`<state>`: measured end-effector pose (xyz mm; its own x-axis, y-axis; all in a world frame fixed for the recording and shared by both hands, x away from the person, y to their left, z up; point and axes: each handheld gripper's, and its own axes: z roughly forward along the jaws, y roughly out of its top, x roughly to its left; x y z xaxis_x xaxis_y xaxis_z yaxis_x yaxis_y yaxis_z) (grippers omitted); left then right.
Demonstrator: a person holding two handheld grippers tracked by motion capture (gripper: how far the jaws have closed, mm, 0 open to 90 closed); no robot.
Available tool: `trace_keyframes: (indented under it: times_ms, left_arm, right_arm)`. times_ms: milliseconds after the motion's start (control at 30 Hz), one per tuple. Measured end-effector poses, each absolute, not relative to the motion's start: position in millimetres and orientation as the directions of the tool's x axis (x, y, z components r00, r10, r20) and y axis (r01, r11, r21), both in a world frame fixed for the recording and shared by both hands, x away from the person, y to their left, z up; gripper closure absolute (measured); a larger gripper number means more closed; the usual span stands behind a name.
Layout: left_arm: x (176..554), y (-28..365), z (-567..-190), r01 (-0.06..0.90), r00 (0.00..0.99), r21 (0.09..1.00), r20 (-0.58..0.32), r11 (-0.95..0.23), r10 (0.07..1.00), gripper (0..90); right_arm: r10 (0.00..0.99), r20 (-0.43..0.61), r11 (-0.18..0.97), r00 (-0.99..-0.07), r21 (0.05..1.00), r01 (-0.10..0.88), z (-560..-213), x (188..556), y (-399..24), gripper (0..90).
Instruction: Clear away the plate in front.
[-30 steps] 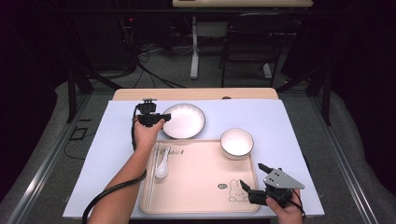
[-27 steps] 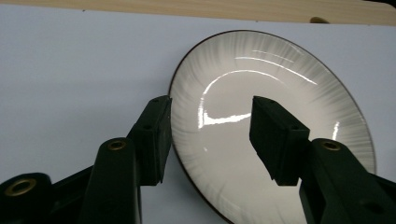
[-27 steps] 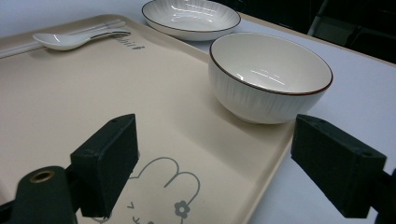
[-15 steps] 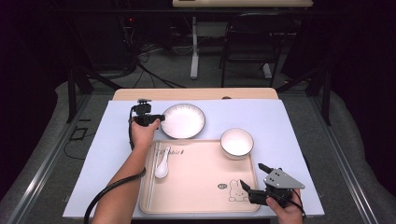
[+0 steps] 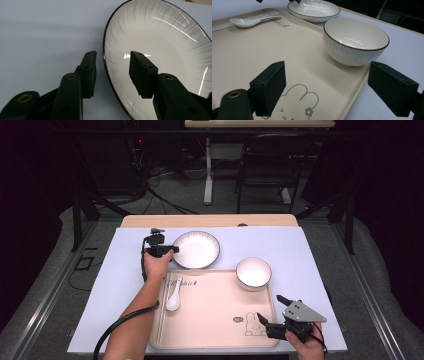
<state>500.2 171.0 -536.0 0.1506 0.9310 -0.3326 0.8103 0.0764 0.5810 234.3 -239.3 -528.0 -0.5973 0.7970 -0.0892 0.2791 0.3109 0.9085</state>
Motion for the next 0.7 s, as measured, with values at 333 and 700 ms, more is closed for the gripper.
trace_keyframes:
  times_ms: [333, 700]
  left_arm:
    - [503.1, 164.3, -540.6, 0.817, 0.146, 0.572, -0.337, 0.079, 0.93, 59.1]
    - [506.0, 163.0, -546.5, 0.828, 0.133, 0.554, -0.347, 0.089, 0.928, 61.9]
  right_arm:
    - [0.798, -0.086, 0.308, -0.597, 0.909, 0.281, -528.0, 234.4, -239.6, 14.6]
    - [0.798, -0.087, 0.309, -0.597, 0.909, 0.281, -528.0, 234.5, -239.5, 14.6]
